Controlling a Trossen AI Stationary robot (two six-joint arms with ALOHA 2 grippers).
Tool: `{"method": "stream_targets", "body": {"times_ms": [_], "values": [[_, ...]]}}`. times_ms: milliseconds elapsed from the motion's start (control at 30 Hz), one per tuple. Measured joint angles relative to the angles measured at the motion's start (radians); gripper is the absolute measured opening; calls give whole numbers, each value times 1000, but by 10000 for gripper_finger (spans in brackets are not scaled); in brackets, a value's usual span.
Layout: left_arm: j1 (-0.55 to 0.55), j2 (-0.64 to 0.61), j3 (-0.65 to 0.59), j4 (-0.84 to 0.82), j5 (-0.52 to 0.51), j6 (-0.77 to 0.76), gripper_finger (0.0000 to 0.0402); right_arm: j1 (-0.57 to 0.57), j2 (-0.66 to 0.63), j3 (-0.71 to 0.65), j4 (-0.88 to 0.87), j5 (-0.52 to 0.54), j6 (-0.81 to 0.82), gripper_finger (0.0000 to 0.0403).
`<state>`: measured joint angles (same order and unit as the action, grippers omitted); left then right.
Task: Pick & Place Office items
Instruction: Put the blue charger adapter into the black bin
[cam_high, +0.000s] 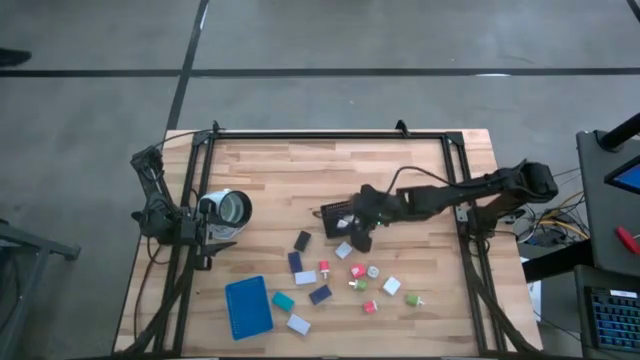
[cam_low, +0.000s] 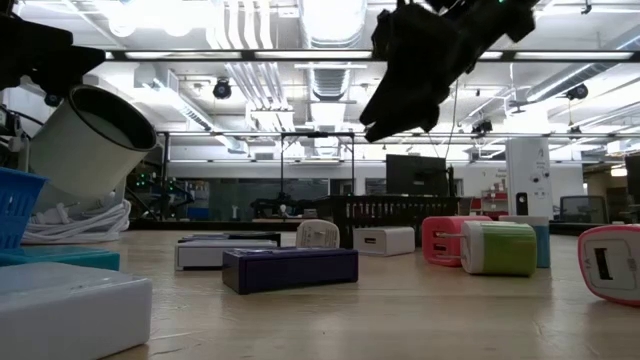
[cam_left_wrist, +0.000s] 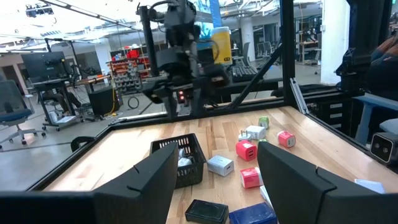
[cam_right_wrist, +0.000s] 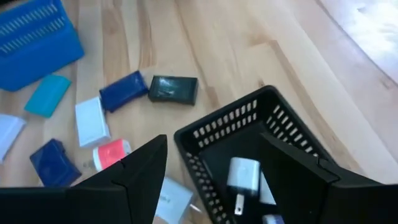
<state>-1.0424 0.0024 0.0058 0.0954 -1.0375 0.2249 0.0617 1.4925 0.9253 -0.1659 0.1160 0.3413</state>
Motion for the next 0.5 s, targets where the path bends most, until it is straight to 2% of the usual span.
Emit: {"method": "stream_targets", "body": {"times_ms": [267, 500], "values": [[0, 0, 0, 0, 0, 0, 225, 155, 0, 0, -14, 171, 176, 244], [0, 0, 0, 0, 0, 0, 225, 340, 0, -1, -68, 351, 318, 244]]}}
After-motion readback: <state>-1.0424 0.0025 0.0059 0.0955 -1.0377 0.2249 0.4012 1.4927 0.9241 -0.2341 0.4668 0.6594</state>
